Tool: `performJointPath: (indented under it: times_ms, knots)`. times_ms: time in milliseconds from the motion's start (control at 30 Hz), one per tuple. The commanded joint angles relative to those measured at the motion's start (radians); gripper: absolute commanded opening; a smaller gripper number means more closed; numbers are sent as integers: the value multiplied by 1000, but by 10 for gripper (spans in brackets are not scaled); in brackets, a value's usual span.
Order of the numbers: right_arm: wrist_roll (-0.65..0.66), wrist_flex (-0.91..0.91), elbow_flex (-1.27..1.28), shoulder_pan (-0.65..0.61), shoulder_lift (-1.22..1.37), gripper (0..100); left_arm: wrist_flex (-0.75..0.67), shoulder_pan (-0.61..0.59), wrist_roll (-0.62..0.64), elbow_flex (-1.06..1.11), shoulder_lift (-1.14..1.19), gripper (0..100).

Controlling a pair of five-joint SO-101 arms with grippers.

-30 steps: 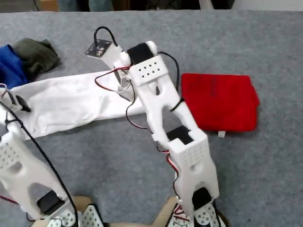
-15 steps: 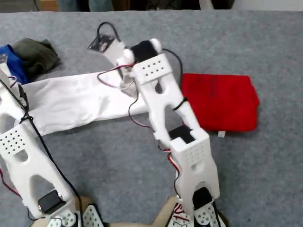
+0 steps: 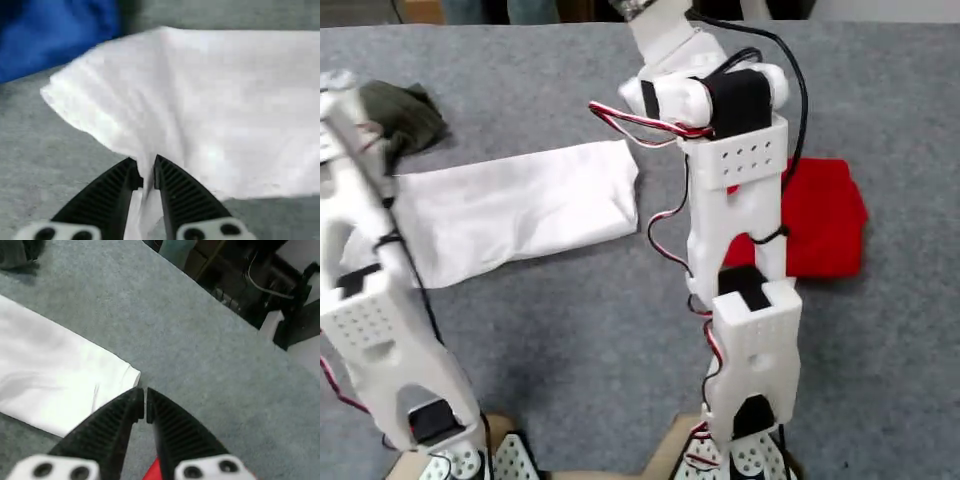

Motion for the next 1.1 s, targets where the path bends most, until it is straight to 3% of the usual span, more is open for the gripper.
performJointPath:
  times_ms: [0,200,433,667,867,1067]
  knots:
    - [-63,-2,-18,38,-47,15,8,153,83,73,-147,29]
    - [-66,-6,-62,190,-68,15,2,371,258,25,-153,29]
    - [-72,-11,-128,411,-125,15,-186,604,433,19,-153,29]
    - [-72,-5,-128,437,-166,15,-370,737,494,21,-137,30]
    - [-71,-5,-122,434,-168,15,-374,777,494,16,-26,41]
    - [-72,-9,-119,431,-162,15,-338,774,509,-25,-5,271]
